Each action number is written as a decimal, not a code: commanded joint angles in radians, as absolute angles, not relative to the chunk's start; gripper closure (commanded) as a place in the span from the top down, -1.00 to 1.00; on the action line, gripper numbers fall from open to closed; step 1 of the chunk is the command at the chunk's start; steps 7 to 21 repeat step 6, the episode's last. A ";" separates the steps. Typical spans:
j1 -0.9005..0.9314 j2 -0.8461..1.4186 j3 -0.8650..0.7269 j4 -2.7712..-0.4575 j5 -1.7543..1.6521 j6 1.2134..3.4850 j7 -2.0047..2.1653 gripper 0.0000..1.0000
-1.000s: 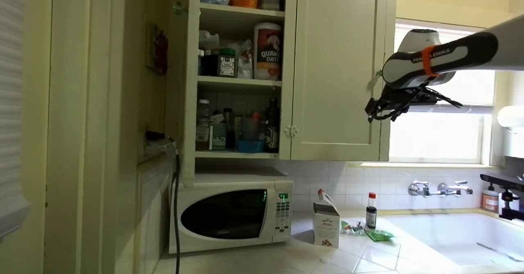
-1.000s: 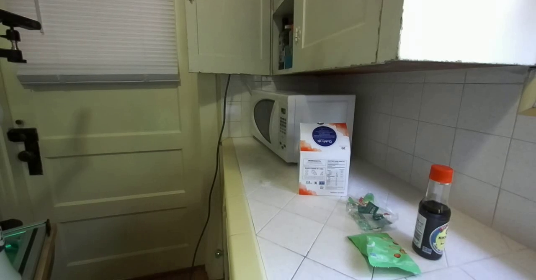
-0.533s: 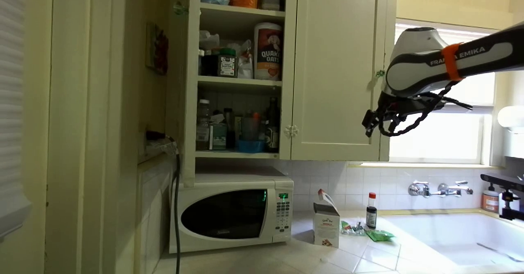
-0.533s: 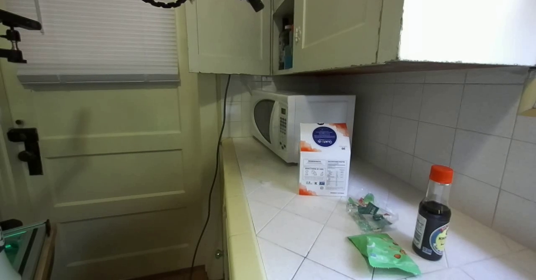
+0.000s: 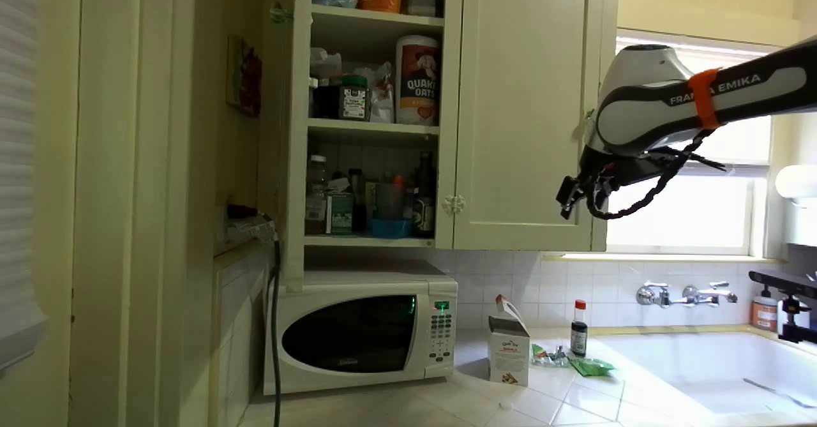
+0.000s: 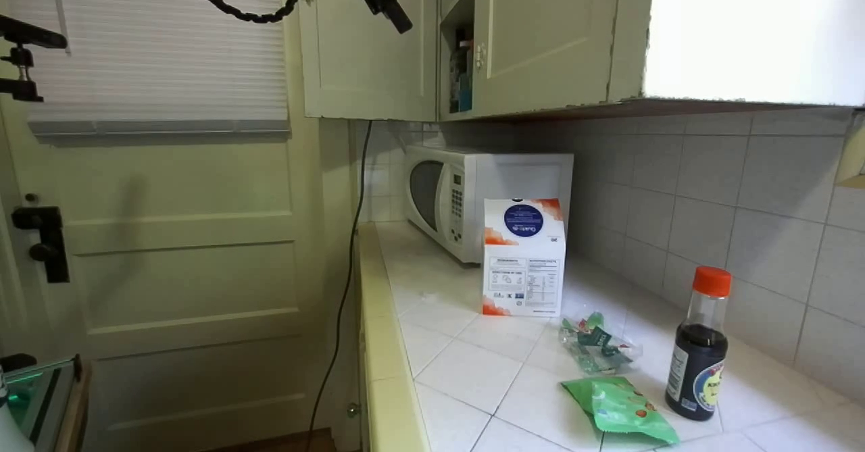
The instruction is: Close the cabinet
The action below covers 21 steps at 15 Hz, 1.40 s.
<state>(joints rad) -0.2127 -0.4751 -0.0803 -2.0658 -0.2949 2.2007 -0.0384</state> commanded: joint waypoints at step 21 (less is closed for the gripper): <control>-0.086 -0.394 -0.036 -2.024 -0.291 2.209 -0.118 1.00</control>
